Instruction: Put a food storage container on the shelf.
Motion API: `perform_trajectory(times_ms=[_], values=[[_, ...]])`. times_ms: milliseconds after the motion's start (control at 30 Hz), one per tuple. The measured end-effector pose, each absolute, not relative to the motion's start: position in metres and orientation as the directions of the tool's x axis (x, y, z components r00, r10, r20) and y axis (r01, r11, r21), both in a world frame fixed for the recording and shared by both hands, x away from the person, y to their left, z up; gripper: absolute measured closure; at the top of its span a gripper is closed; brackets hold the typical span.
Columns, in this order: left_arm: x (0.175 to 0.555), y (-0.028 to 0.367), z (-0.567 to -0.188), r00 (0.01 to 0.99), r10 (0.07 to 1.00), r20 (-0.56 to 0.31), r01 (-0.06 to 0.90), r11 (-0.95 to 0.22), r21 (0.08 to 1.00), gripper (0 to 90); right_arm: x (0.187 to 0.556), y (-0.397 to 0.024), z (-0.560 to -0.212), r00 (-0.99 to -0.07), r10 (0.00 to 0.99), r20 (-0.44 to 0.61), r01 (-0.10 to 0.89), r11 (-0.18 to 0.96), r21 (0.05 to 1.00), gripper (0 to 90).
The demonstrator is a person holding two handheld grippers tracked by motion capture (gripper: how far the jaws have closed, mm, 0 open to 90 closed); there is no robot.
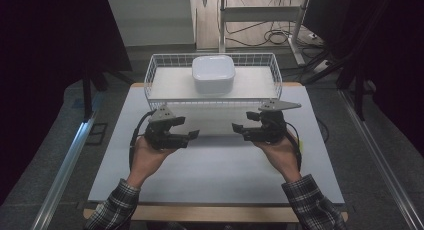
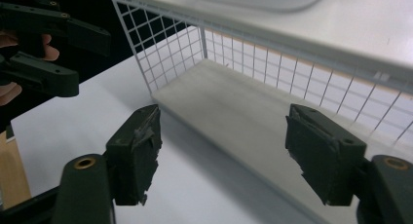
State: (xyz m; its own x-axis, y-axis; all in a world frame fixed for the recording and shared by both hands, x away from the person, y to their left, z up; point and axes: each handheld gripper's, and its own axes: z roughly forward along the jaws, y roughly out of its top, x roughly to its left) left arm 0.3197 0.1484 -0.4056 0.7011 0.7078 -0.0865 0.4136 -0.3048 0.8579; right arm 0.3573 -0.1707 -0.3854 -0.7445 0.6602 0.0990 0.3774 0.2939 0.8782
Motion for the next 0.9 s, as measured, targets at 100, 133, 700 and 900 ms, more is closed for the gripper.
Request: perform_trajectory(times_ms=[100, 133, 700, 900], values=[[0.314, 0.152, -0.416, 0.699, 0.706, -0.113, 0.428, -0.287, 0.857, 25.2, 0.352, -0.174, -0.393, -0.746, 0.658, 0.101, 0.378, 0.294, 0.878, 25.0], [0.312, 0.152, -0.419, 0.698, 0.706, -0.119, 0.432, -0.283, 0.856, 23.9, 0.349, -0.176, -0.396, -0.745, 0.659, 0.101, 0.378, 0.294, 0.878, 23.3], [0.268, 0.173, -0.465, 0.677, 0.734, -0.054, 0.396, -0.302, 0.867, 3.5, 0.314, -0.199, -0.432, -0.755, 0.651, 0.072, 0.366, 0.328, 0.871, 8.8], [0.262, 0.182, -0.484, 0.650, 0.757, -0.066, 0.421, -0.287, 0.861, 4.7, 0.302, -0.202, -0.448, -0.768, 0.637, 0.074, 0.365, 0.340, 0.867, 6.5]])
